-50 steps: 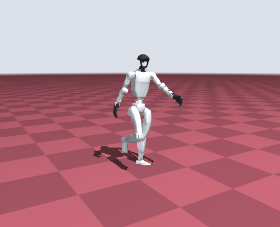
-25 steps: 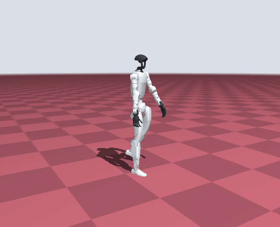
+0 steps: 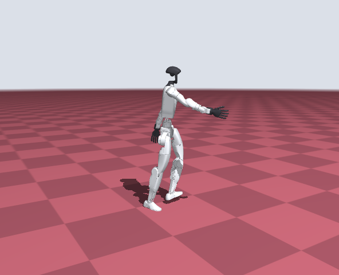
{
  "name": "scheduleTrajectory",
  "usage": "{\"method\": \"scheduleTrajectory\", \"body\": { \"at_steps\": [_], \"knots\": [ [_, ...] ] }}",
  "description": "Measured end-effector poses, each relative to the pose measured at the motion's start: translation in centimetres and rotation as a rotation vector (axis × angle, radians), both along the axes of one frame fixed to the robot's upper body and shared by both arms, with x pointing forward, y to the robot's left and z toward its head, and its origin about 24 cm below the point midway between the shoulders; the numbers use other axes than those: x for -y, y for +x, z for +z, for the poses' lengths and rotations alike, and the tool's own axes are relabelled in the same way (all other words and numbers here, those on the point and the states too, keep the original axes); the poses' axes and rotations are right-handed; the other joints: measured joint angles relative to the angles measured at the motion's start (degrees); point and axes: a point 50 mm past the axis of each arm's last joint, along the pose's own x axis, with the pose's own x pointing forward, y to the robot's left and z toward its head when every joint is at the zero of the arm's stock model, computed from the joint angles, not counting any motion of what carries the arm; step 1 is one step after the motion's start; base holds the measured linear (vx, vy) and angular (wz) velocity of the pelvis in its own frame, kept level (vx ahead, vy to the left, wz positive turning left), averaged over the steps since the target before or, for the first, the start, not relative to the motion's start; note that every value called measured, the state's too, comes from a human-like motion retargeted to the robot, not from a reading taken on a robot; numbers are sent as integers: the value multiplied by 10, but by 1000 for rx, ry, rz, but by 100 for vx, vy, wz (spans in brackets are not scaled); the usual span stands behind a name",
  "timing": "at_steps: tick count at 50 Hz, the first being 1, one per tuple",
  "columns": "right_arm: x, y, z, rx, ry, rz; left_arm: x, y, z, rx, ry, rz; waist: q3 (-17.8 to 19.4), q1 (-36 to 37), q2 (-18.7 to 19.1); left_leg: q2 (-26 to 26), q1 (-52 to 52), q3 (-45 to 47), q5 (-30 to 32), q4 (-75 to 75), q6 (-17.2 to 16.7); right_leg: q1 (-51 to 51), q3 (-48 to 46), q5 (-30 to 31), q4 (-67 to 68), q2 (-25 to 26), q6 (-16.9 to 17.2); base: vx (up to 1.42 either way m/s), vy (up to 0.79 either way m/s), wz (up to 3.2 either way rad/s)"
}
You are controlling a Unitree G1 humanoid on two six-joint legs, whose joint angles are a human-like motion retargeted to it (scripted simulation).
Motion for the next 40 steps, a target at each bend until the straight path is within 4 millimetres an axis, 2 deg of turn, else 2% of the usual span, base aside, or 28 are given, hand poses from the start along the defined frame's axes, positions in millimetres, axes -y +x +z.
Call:
{"method": "scheduleTrajectory", "body": {
  "at_steps": [2, 3, 5, 7, 8, 9, 10, 11, 13, 15, 17, 20, 23, 25, 28, 30, 33, 35, 37, 38, 40],
  "knots": [
    [-4, -16, -37, -52, 8, 2, -1, 47, -8, 135, 114, 127, 23, -11, 37, -60, 107, 73, 88, -235, -29, 44, -25, -14, 25, 29, 3, 50, 26, 153],
    [-5, -29, -61, -95, 14, 20, 1, 69, -10, 182, 113, 133, 23, -36, 59, -48, 121, 85, 98, -248, -57, 64, -54, -22, 38, 51, -2, 47, 25, 245],
    [-7, -65, -117, -292, -58, 120, 7, 124, -11, 299, 106, 176, 20, -66, 106, -70, 157, 43, 160, -381, -86, 67, -89, -13, 99, 83, -35, 40, 26, 278],
    [-10, -121, -179, -518, -53, 218, 13, 187, -3, 442, 78, 6, 13, -110, 124, -59, 160, -26, 149, -366, -115, 8, -103, 3, 287, 50, -65, 33, 26, 307],
    [-13, -154, -209, -681, -76, 274, 15, 225, 7, 512, 95, -71, -13, -118, 113, -83, 128, -62, 152, -378, -96, -108, -68, 17, 468, -8, -69, 24, 22, 297],
    [-17, -194, -236, -844, -63, 335, 19, 262, 21, 595, 113, -150, -20, -131, 117, -85, 126, -102, 155, -382, -92, -166, -19, 29, 561, -5, -71, 27, 15, 311],
    [-22, -238, -260, -1005, -23, 400, 23, 296, 37, 686, 135, -230, -16, -144, 128, -77, 138, -143, 159, -382, -94, -196, 36, 42, 610, 29, -72, 39, 5, 331],
    [-33, -279, -277, -1149, 29, 488, 31, 331, 57, 768, 155, -345, -5, -152, 136, -71, 157, -176, 156, -382, -97, -223, 80, 37, 673, 59, -57, 43, 1, 325],
    [-58, -354, -295, -1386, 138, 630, 52, 395, 107, 956, 189, -493, 8, -172, 147, -64, 185, -241, 146, -382, -101, -293, 134, 27, 813, 82, -45, 42, 4, 310],
    [-88, -413, -298, -1486, 272, 718, 75, 446, 170, 1222, 215, -534, 10, -200, 157, -55, 201, -309, 145, -382, -107, -321, 126, -21, 906, 57, -57, 42, 5, 317],
    [-112, -456, -294, -1553, 401, 742, 96, 475, 223, 1395, 248, -590, 11, -227, 165, -49, 211, -374, 147, -381, -103, -363, 130, -41, 988, 33, -69, 39, 1, 288],
    [-143, -496, -284, -1575, 568, 735, 119, 496, 293, 1625, 314, -639, 14, -254, 177, -31, 229, -448, 153, -382, -95, -424, 151, -95, 1056, 51, -78, 37, -6, 216],
    [-164, -506, -279, -1562, 626, 839, 133, 501, 342, 1799, 318, -673, 21, -249, 175, -24, 251, -491, 156, -382, -61, -476, 168, -141, 1063, 78, -101, 35, -10, 132],
    [-170, -506, -277, -1545, 644, 926, 142, 498, 356, 1853, 299, -769, 22, -247, 168, -24, 264, -519, 157, -382, -46, -497, 172, -153, 1032, 91, -110, 34, -12, 126],
    [-169, -494, -279, -1501, 539, 1078, 148, 494, 356, 1870, 316, -901, 15, -238, 159, -21, 278, -558, 157, -381, -40, -502, 181, -152, 914, 128, -108, 34, -14, 123],
    [-162, -481, -282, -1473, 455, 1144, 151, 490, 344, 1847, 305, -980, 10, -231, 154, -20, 282, -585, 154, -377, -40, -483, 193, -147, 790, 153, -100, 34, -14, 137],
    [-140, -457, -289, -1458, 306, 1171, 152, 481, 305, 1768, 225, -1014, 7, -228, 147, -28, 283, -637, 138, -356, -39, -393, 207, -126, 509, 155, -85, 37, -12, 180],
    [-120, -435, -294, -1438, 193, 1055, 145, 474, 270, 1702, 274, -926, 12, -235, 138, -41, 285, -681, 121, -326, -68, -291, 213, -89, 272, 139, -65, 45, -13, 225],
    [-104, -410, -297, -1455, 43, 1056, 136, 459, 221, 1553, 197, -845, 38, -208, 106, -83, 326, -723, 131, -329, -30, -179, 243, -7, 87, 109, -48, 49, -19, 139],
    [-97, -396, -298, -1457, -16, 1051, 129, 447, 191, 1444, 185, -849, 49, -185, 95, -98, 340, -734, 139, -323, -26, -145, 248, 29, 44, 97, -45, 46, -21, 64],
    [-87, -367, -298, -1440, -107, 1041, 108, 406, 124, 1160, 155, -899, 66, -134, 83, -123, 350, -728, 166, -289, -23, -96, 245, 62, 10, 76, -50, 44, -21, 6]
  ]
}}
